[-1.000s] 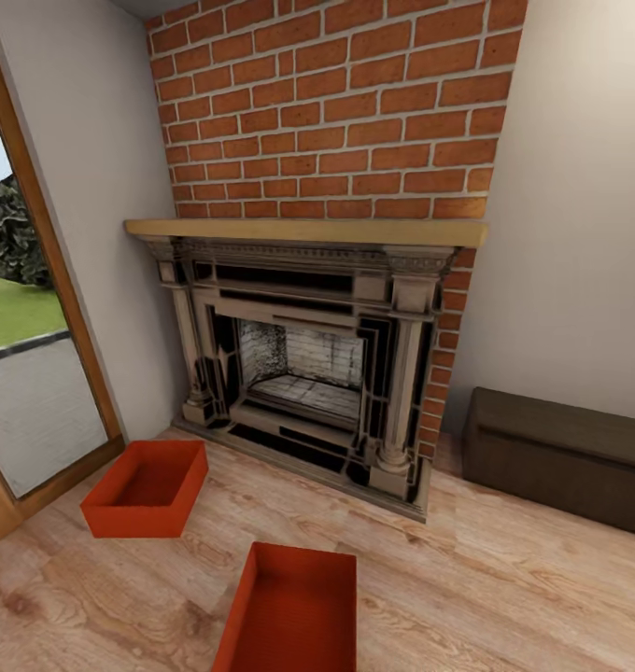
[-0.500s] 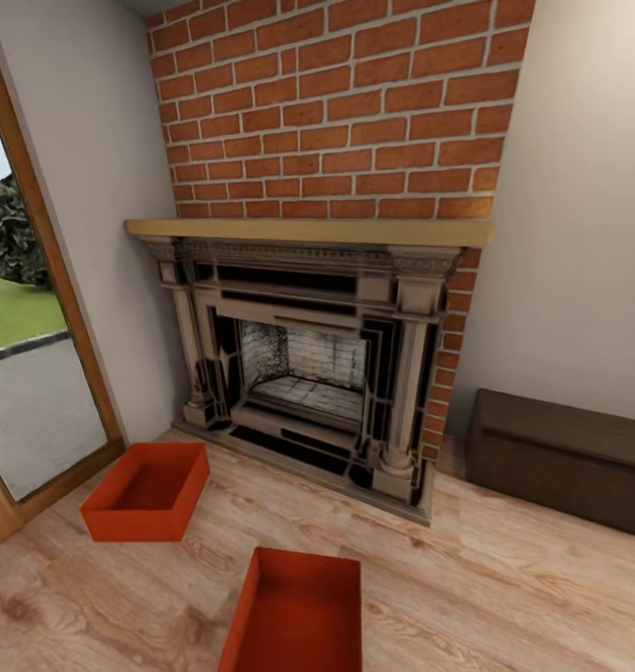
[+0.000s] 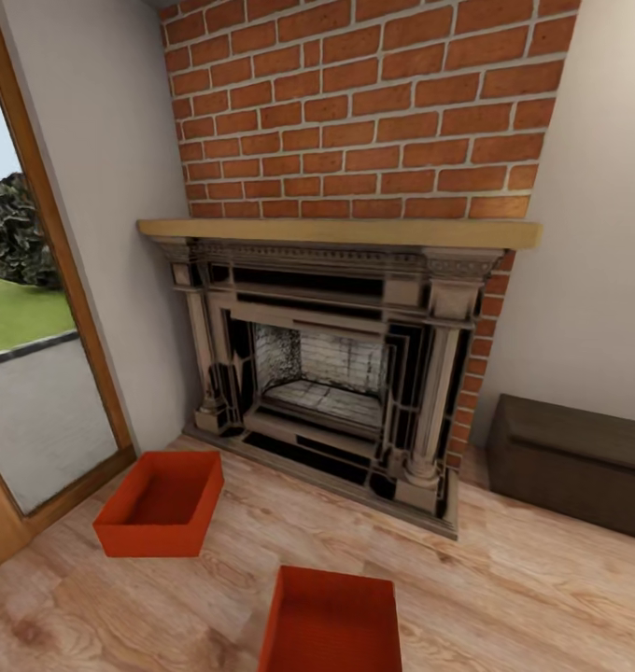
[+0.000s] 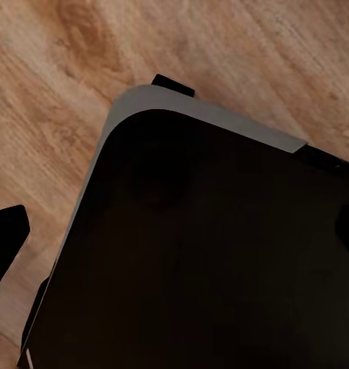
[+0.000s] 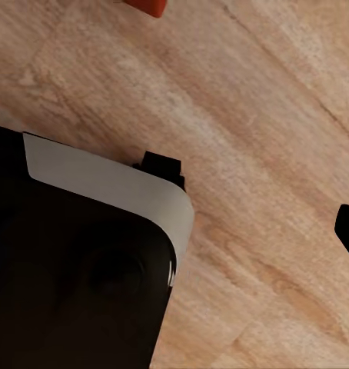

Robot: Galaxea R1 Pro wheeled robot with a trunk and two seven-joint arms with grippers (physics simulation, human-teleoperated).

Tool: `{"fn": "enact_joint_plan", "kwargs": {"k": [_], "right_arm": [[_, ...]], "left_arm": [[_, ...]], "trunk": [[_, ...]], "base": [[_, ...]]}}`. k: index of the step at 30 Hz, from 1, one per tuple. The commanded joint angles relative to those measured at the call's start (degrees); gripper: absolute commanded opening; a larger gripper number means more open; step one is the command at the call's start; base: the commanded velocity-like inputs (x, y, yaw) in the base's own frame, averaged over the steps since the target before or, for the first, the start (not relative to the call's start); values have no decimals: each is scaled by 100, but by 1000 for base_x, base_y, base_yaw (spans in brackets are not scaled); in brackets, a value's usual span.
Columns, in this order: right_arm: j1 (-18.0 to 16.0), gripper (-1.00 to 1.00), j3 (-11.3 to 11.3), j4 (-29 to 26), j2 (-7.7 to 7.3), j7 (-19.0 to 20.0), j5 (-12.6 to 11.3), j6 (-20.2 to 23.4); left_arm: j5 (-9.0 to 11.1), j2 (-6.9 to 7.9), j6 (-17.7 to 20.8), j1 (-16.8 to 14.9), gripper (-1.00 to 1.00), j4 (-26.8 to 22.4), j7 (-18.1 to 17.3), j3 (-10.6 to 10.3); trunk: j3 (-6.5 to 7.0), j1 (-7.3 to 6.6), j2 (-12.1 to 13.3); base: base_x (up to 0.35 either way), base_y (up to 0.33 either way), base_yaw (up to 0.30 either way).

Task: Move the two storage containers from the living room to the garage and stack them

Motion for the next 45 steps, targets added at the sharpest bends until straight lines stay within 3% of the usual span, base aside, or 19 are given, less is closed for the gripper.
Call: {"fn": "enact_joint_plan", "kwargs": {"k": [1, 11, 25, 45], "right_arm": [[-7, 100, 38, 18, 2, 30, -61, -34], [-7, 100, 38, 18, 18, 29, -62, -30], [-7, 100, 38, 18, 31, 29, -62, -22], [-7, 100, 38, 18, 62, 29, -58, 17]], "left_arm": [[19, -2, -9, 1, 100, -6, 6, 4], [28, -2, -9, 1, 100, -6, 9, 4], [29, 4, -9, 1, 100, -6, 9, 5], [29, -2, -17, 1, 100, -6, 18, 13]], "trunk": [[-5, 1, -3], [-5, 1, -3], [-5, 1, -3], [-5, 1, -3]], "base": [[59, 197, 0], [13, 43, -12], [0, 0, -199], [-26, 0, -8]]}}
